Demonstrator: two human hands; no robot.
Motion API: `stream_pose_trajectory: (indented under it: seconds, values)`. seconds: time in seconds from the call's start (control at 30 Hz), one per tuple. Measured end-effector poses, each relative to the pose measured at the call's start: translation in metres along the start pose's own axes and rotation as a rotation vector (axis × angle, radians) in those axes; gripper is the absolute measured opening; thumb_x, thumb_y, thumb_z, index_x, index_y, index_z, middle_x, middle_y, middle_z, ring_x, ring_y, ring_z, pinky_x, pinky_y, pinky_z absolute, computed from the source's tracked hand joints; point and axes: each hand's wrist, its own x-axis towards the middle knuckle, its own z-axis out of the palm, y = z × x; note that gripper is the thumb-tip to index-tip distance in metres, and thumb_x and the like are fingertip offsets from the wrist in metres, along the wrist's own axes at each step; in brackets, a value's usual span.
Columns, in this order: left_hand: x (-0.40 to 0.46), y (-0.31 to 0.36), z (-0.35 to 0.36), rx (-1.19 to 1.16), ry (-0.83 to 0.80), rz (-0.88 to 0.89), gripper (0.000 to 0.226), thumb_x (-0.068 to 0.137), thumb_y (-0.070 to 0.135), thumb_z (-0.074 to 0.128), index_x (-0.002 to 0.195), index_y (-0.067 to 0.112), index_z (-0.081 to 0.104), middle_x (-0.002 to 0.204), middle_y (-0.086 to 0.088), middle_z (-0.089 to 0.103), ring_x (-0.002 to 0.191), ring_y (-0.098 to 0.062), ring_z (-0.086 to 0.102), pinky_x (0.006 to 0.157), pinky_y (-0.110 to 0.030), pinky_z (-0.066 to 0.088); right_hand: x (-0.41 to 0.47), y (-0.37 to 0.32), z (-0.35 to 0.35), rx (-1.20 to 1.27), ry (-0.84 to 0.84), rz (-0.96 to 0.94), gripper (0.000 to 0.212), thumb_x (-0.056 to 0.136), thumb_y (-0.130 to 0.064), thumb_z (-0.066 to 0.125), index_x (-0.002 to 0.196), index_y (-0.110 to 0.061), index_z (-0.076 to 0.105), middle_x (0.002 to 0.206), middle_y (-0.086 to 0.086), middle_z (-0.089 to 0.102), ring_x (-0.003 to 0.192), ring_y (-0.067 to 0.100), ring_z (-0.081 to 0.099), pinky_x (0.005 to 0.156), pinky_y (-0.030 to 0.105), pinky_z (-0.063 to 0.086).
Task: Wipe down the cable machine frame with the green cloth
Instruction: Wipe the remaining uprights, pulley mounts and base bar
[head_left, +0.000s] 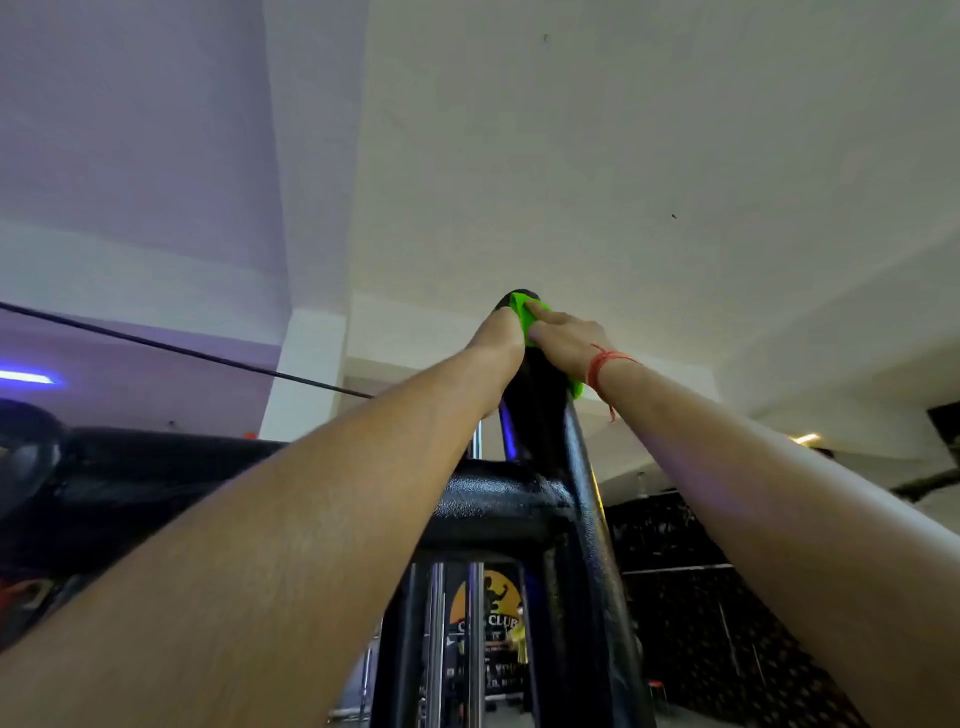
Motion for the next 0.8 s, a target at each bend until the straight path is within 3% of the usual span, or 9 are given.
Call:
stream_pose_trajectory:
  seconds: [0.1, 0.13, 0.17, 0.2, 0.23, 0.33, 0.47, 0.67, 0.8]
  values:
    - [0.008, 0.000, -0.002, -0.062, -0.026, -0.025, 0.040, 0.104, 0.025, 0.032, 0.118, 0.010, 0.067, 0.118, -0.016, 0.070, 0.087, -0.026, 0.063, 0.063, -0.029, 0.050, 0.008, -0.002, 0.000, -0.013, -0.017, -0.011, 0.057, 0.097, -0.036, 0.043, 0.153, -0.045, 0.034, 0.163, -0.001, 0.032, 0.147, 0.025, 0.032, 0.111, 0.026, 0.027]
    - [0.013, 0.001, -0.004, -0.061, -0.052, -0.016, 0.043, 0.106, 0.021, 0.031, 0.116, 0.002, 0.069, 0.115, -0.016, 0.072, 0.087, -0.022, 0.066, 0.060, -0.030, 0.052, 0.004, 0.003, 0.002, -0.041, -0.015, -0.035, 0.056, 0.099, -0.039, 0.044, 0.153, -0.046, 0.034, 0.164, -0.004, 0.028, 0.149, 0.024, 0.029, 0.114, 0.026, 0.024]
    - [0.018, 0.000, -0.005, -0.050, -0.080, 0.008, 0.047, 0.106, 0.018, 0.031, 0.098, -0.001, 0.073, 0.094, -0.014, 0.076, 0.071, -0.017, 0.067, 0.048, -0.026, 0.048, -0.001, 0.009, 0.005, -0.063, -0.008, -0.061, 0.053, 0.100, -0.042, 0.044, 0.152, -0.047, 0.034, 0.165, -0.006, 0.025, 0.150, 0.023, 0.027, 0.117, 0.027, 0.022]
    - [0.020, 0.001, -0.006, -0.059, -0.098, 0.010, 0.052, 0.106, 0.018, 0.030, 0.076, 0.003, 0.069, 0.068, -0.009, 0.072, 0.051, -0.015, 0.062, 0.037, -0.020, 0.042, -0.007, 0.015, 0.007, -0.073, -0.003, -0.083, 0.051, 0.102, -0.047, 0.044, 0.152, -0.047, 0.035, 0.166, -0.007, 0.023, 0.151, 0.023, 0.026, 0.119, 0.028, 0.019]
    - [0.018, 0.001, -0.008, -0.068, -0.096, 0.013, 0.050, 0.106, 0.019, 0.029, 0.069, 0.013, 0.062, 0.058, -0.004, 0.063, 0.043, -0.017, 0.055, 0.031, -0.017, 0.035, -0.011, 0.020, 0.008, -0.086, -0.001, -0.097, 0.050, 0.103, -0.050, 0.043, 0.152, -0.047, 0.034, 0.167, -0.006, 0.021, 0.151, 0.024, 0.025, 0.120, 0.028, 0.017]
    - [0.028, -0.004, -0.011, -0.083, -0.038, -0.063, 0.040, 0.103, 0.027, 0.029, 0.101, 0.014, 0.067, 0.080, -0.006, 0.057, 0.061, -0.021, 0.049, 0.046, -0.022, 0.037, 0.002, 0.013, 0.008, -0.158, 0.012, -0.093, 0.050, 0.106, -0.048, 0.035, 0.155, -0.041, 0.030, 0.168, 0.001, 0.018, 0.152, 0.027, 0.024, 0.120, 0.028, 0.017]
    - [0.024, -0.009, -0.015, -0.071, -0.024, -0.135, 0.038, 0.098, 0.036, 0.030, 0.070, 0.016, 0.045, 0.066, -0.007, 0.047, 0.058, -0.022, 0.042, 0.056, -0.028, 0.032, 0.036, -0.011, 0.007, -0.165, 0.014, -0.055, 0.053, 0.106, -0.046, 0.034, 0.158, -0.038, 0.025, 0.169, 0.002, 0.013, 0.152, 0.028, 0.023, 0.121, 0.031, 0.017]
    - [0.032, -0.013, -0.016, -0.049, -0.082, -0.153, 0.040, 0.098, 0.042, 0.027, 0.086, 0.015, 0.054, 0.089, -0.003, 0.059, 0.074, -0.018, 0.052, 0.063, -0.031, 0.039, -0.003, 0.021, 0.010, -0.147, 0.024, -0.141, 0.050, 0.107, -0.042, 0.037, 0.156, -0.041, 0.028, 0.169, -0.005, 0.012, 0.153, 0.024, 0.023, 0.121, 0.026, 0.014]
    - [0.033, -0.022, -0.016, -0.044, -0.068, -0.121, 0.037, 0.096, 0.044, 0.029, 0.087, 0.020, 0.055, 0.094, -0.001, 0.061, 0.087, -0.017, 0.054, 0.090, -0.037, 0.038, 0.006, 0.013, 0.002, -0.225, -0.016, -0.129, 0.053, 0.106, -0.042, 0.035, 0.158, -0.040, 0.025, 0.169, -0.002, 0.012, 0.151, 0.029, 0.027, 0.119, 0.028, 0.020]
